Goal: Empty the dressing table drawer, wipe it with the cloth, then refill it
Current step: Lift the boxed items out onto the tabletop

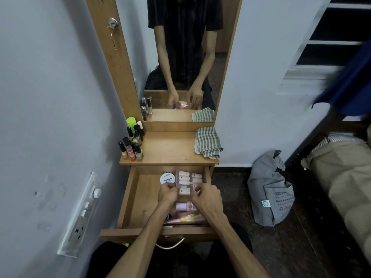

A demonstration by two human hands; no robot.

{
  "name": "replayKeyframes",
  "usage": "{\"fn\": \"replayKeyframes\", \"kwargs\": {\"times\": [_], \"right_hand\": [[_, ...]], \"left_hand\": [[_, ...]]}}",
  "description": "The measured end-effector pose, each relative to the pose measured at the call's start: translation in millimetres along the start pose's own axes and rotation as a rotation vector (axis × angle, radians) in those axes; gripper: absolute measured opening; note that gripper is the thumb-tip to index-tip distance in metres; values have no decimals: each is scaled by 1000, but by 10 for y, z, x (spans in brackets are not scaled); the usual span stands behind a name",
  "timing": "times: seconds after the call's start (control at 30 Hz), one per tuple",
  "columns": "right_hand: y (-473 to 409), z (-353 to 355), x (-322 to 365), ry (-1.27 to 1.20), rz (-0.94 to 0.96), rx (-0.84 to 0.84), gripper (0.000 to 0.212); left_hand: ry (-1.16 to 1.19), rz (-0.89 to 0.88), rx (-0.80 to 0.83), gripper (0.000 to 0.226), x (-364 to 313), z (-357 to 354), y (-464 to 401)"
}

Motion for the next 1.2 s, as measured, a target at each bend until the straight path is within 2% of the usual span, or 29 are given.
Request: {"fn": "replayKeyframes", "kwargs": {"times": [0.17,0.33,0.4,0.5,0.63,0.73,0.97,1.13,1.2], "right_hand": [[33,115,5,-48,-4,-74,19],[69,235,65,-23,14,-160,19],[88,260,83,-31,-8,-176,26],[111,236,132,-170,-72,-122,40],[85,152,234,-497,-198,-51,28],[3,159,342,-672,-266,-46,30],[-459,162,684,-849,-370,-42,23],[-828,18,800,-876,-458,-6,20],[-959,-47,833,-876,-477,-3,18]], "left_hand": [[62,-1,6,5,-18,113,17],[150,15,33,23,-44,414,25],[154,-6,41,27,-93,582,37],[155,-28,59,25,-174,801,42],[188,-53,69,21,-295,992,67],[250,-65,57,23,-432,1067,63],[447,-92,-21,23,-829,1082,-47],[580,-24,-74,37,-960,871,-111],[582,-36,-84,37,-992,766,-111]]}}
Point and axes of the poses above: each hand's wrist, its own y-axis away from the middle knuckle, its own z-axis out of the back of the hand, x = y × z, the point moved 6 cm from there along -y, towards the middle knuckle, and after that the axes turned 14 degrees about -x, right-handed, at the moved point
